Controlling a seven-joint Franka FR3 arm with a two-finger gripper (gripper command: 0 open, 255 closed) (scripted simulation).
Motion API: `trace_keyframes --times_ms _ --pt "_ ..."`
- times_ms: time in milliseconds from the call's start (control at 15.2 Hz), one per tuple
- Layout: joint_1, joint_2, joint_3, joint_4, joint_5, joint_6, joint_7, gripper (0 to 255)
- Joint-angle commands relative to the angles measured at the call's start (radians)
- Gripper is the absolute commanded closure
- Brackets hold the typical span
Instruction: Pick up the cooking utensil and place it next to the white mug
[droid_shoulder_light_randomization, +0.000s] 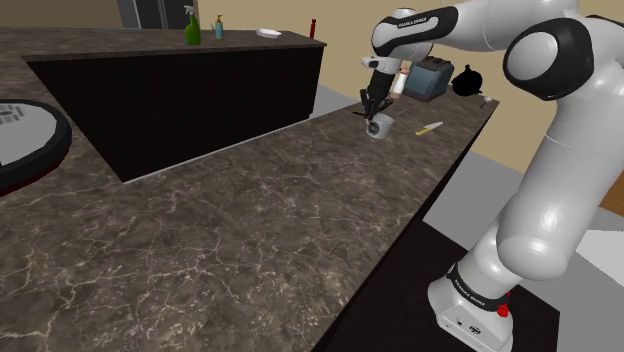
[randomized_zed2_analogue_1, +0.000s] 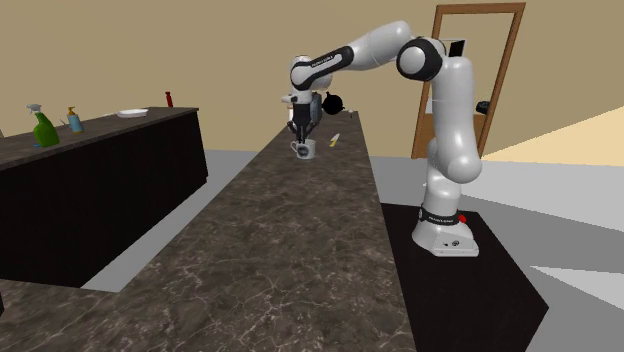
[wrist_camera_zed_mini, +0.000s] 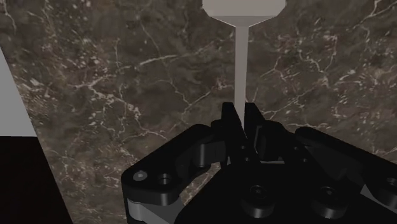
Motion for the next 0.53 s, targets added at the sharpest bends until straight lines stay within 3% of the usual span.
trace_keyframes --times_ms 0,462 --pt "0.001 0.005 0.002 -0.02 0.004 0.025 -0.002 255" --pt "-0.002 0.034 0.007 -0.08 0.024 0.109 -0.019 255"
